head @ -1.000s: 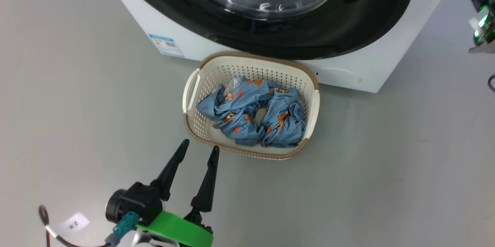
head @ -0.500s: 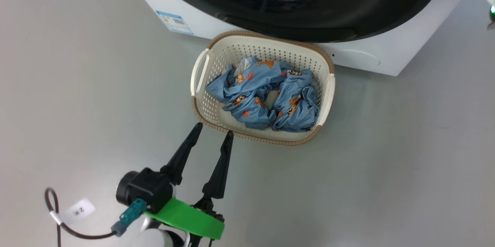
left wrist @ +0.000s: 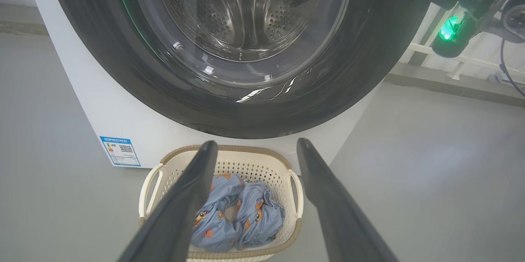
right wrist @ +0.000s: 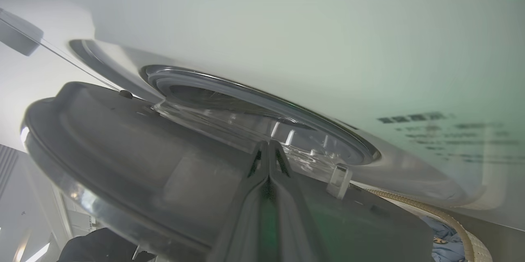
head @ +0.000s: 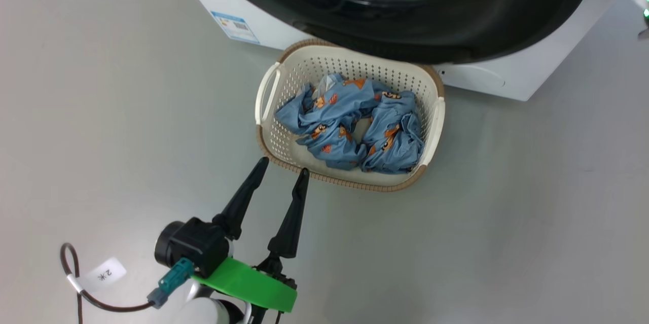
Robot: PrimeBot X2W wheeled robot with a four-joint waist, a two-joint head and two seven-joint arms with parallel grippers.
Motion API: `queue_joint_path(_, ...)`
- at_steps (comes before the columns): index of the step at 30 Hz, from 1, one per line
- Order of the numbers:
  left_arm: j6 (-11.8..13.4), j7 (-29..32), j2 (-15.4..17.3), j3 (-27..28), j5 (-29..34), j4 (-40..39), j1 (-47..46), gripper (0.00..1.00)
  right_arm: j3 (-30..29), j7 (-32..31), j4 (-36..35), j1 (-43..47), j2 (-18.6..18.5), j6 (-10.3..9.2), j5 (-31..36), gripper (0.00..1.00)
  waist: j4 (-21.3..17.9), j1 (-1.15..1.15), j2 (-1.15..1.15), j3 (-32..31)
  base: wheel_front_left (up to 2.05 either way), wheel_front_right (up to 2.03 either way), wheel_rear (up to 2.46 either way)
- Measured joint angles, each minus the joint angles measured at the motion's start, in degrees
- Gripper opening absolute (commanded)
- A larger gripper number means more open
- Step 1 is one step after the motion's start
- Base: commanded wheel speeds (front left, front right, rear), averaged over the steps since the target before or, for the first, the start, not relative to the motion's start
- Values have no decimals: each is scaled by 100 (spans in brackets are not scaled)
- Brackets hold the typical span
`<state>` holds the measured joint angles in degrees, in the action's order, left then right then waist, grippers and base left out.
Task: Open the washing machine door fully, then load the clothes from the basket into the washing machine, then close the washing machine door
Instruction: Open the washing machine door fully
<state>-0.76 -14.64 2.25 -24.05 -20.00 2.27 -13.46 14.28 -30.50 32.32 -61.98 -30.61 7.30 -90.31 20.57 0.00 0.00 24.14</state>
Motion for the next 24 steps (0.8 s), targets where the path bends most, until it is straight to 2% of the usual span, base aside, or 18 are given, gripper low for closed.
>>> queue_joint_path(16, -133, 0, 0, 165, 114, 164, 98, 100, 260, -272, -581, 1103, 241, 0, -11, 0, -185, -1, 0, -623, 0, 0, 0)
queue_joint_path(24, -208, 0, 5, 330, 166, 209, 373, 100, 435, -397, -810, 1634, 525, 0, -27, 0, -282, -1, 0, -992, 0, 0, 0)
